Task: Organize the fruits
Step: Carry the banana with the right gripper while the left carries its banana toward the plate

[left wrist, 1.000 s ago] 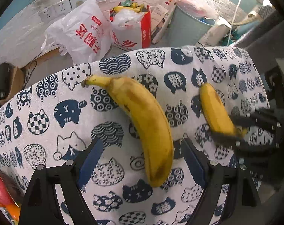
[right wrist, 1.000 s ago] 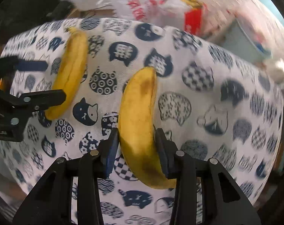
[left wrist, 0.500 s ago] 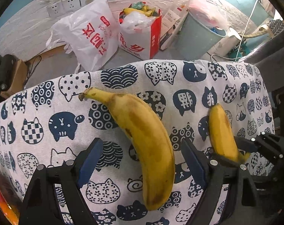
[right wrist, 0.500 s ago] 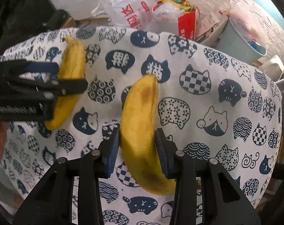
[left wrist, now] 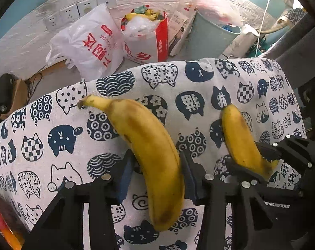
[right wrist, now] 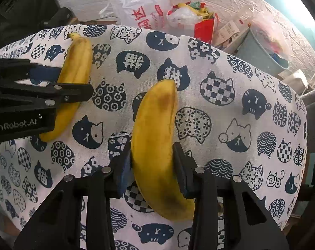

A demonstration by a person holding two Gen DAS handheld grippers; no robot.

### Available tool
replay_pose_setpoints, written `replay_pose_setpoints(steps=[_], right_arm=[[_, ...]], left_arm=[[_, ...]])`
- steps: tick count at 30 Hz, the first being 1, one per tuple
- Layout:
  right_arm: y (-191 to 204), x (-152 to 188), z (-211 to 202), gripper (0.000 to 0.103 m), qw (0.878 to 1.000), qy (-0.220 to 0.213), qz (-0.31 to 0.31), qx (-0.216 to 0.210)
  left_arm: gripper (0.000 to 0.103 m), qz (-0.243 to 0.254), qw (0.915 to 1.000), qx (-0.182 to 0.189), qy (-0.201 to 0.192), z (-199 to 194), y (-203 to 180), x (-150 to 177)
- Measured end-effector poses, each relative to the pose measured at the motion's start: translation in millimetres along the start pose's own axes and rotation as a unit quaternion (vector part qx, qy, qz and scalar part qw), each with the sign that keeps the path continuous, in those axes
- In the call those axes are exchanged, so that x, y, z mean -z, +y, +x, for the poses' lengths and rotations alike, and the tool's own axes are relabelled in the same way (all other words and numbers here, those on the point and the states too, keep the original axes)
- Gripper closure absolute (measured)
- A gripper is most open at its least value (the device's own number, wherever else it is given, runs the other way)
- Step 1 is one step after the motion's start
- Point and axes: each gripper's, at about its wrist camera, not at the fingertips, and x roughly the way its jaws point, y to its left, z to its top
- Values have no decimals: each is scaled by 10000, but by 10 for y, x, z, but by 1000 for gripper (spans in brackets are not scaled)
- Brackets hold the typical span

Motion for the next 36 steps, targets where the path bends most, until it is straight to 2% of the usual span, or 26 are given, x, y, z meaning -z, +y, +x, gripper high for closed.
replay_pose_setpoints(steps=[5, 14, 23, 36], right_arm=[[-24, 13, -30, 68, 9998, -34, 62, -162], [25, 76, -272, 68, 9981, -342, 128, -505], [120, 80, -526, 68, 9964, -626, 152, -560], [467, 73, -953, 68, 9931, -988, -28, -625]], left_arm=[[66, 101, 9999, 109, -4, -73, -6, 83], [67, 77, 9999, 143, -60, -281, 94, 406], [68, -70, 9994, 118, -331, -670, 250, 585], [68, -127, 9971, -29, -754, -1254, 403, 857]])
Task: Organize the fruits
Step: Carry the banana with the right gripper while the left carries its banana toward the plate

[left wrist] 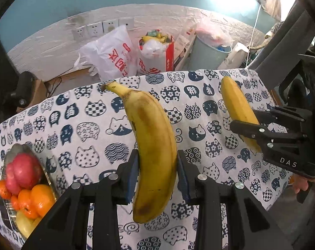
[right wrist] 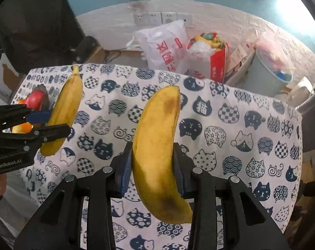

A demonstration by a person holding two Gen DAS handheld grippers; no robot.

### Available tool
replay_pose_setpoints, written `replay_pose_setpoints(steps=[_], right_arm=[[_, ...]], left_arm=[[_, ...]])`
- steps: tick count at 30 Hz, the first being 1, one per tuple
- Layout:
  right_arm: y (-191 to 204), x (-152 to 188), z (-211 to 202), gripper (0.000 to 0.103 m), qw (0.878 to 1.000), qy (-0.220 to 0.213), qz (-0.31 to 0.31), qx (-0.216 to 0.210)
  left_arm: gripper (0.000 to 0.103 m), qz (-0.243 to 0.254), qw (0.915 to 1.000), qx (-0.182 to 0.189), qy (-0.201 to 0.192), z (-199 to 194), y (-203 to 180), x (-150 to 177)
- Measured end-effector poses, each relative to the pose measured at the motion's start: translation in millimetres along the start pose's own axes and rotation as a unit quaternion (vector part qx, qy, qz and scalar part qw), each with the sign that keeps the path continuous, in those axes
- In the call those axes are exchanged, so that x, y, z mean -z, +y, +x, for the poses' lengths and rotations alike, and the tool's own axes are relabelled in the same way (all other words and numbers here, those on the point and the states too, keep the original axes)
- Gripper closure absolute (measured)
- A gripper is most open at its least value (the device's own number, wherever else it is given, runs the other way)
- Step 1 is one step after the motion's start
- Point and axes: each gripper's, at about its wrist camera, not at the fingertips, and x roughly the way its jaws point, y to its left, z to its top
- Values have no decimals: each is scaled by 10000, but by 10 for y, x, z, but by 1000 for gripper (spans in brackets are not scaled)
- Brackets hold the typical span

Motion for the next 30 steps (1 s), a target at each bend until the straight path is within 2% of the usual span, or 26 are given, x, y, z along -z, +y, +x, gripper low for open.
replay_pose_setpoints(steps=[15, 30], right_arm=[[617, -231, -307, 68, 9981, -342, -362, -351], [1414, -476, -212, 68, 9935, -275, -839, -715]], left_arm=[[68, -281, 9989, -108, -362, -579, 348, 217], [68, -732, 9946, -510, -521, -961, 982, 544]])
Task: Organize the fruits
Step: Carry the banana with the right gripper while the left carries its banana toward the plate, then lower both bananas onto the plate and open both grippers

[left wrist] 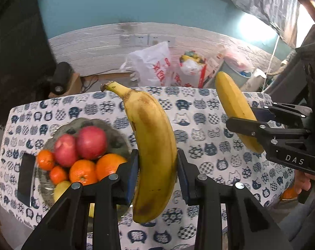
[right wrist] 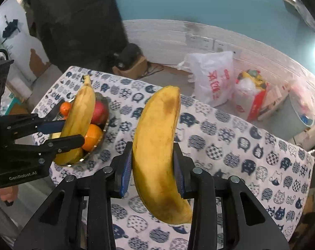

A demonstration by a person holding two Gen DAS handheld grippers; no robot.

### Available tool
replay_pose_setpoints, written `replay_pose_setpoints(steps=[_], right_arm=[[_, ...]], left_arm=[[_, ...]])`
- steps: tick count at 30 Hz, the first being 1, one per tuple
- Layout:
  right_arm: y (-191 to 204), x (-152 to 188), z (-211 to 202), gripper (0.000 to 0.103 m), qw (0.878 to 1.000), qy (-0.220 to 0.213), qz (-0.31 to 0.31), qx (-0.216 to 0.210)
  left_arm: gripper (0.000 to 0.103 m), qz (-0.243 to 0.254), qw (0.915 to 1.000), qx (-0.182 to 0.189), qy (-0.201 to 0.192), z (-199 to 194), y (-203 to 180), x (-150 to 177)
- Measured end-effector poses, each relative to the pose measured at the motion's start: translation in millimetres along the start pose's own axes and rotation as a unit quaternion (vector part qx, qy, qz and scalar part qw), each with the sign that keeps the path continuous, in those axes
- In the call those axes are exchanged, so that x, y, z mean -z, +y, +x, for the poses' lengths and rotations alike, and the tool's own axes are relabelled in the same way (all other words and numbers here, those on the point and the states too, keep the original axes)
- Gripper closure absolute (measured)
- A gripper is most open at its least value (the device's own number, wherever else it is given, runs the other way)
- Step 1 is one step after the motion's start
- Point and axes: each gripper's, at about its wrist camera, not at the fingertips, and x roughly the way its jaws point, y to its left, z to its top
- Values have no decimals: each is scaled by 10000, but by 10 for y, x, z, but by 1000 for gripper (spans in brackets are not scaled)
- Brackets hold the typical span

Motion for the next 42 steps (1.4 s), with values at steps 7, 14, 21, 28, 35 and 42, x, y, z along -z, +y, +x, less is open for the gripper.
replay_pose_setpoints(steps=[7, 14, 21, 28, 35, 42], right_arm=[[295, -141, 151, 68, 9997, 84, -181, -164], [598, -248, 363, 68, 9985, 232, -364, -326], [939, -349, 592, 68, 9963, 405, -561, -516], [1259, -429, 850, 68, 9931, 599, -745, -687], [1459, -487, 1068, 68, 9904, 766, -810, -823], [1554, -516, 1252, 68, 9886, 920, -783, -901]], left_arm=[[68, -282, 9995, -137, 51, -58, 362, 114], [68, -508, 9982, -282, 122, -63, 702, 243], [67, -791, 9955, -451, 278, 46, 1053, 363], [68, -1087, 9917, -521, 452, 175, 1340, 466], [67, -1310, 9885, -457, 597, 305, 1528, 530], [67, -1538, 9852, -262, 712, 399, 1655, 610]])
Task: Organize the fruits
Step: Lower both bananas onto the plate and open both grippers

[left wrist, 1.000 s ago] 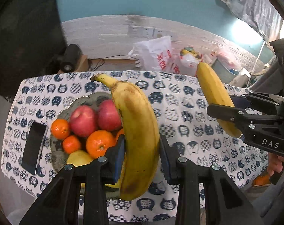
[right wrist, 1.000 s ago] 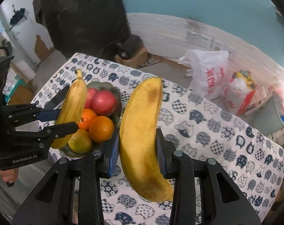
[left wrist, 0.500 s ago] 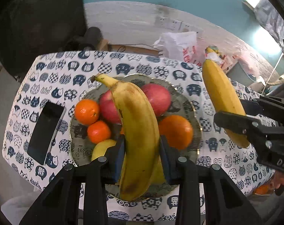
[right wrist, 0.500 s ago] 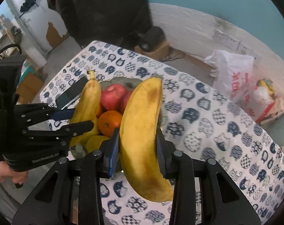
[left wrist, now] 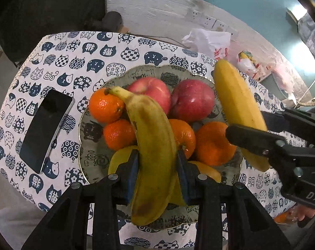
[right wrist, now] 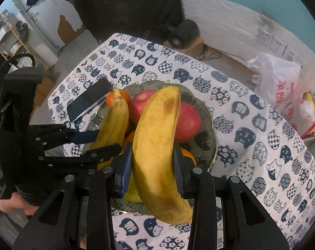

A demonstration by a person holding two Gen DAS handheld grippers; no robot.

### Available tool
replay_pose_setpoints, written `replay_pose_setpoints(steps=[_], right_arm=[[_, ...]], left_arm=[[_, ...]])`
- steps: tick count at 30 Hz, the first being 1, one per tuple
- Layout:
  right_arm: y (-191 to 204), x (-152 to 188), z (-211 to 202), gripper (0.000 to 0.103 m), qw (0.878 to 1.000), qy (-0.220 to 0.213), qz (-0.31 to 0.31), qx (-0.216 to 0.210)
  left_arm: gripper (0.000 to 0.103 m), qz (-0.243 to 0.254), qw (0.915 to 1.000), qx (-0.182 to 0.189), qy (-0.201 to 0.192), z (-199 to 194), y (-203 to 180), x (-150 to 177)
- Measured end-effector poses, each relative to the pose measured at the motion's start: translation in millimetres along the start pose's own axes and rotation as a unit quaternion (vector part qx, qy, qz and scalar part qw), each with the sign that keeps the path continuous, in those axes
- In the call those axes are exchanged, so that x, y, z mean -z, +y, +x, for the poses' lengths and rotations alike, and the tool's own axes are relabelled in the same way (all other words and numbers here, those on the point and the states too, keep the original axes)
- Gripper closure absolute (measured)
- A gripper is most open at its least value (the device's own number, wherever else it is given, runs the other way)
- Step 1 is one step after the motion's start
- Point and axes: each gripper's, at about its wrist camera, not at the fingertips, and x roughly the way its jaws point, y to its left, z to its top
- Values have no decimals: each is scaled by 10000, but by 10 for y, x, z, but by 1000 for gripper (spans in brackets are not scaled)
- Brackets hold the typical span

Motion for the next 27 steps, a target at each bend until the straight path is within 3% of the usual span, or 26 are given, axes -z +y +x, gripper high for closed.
replay_pose_setpoints(steps=[6, 10, 21, 23, 25, 27], right_arm=[[14, -45, 96, 68, 10000, 49, 5, -22], [17, -61, 156, 68, 9999, 98, 24, -72], [-26, -107, 58, 68, 9995, -3, 251, -188], [-25, -98, 13, 67, 9995, -38, 267, -159], [-14, -85, -50, 63, 9996, -66, 261, -49], [6, -73, -115, 52, 9996, -116, 239, 71]], left_arm=[[67, 33, 10000, 64, 28, 4, -27, -11], [48, 47, 10000, -17, 50, -15, -37, -17], [46, 23, 9999, -92, 66, -110, -22, 25], [39, 7, 9999, -165, 25, -162, -27, 31], [34, 0, 9992, -391, -75, -241, -42, 38], [33, 43, 9985, -529, -156, -333, -69, 43]])
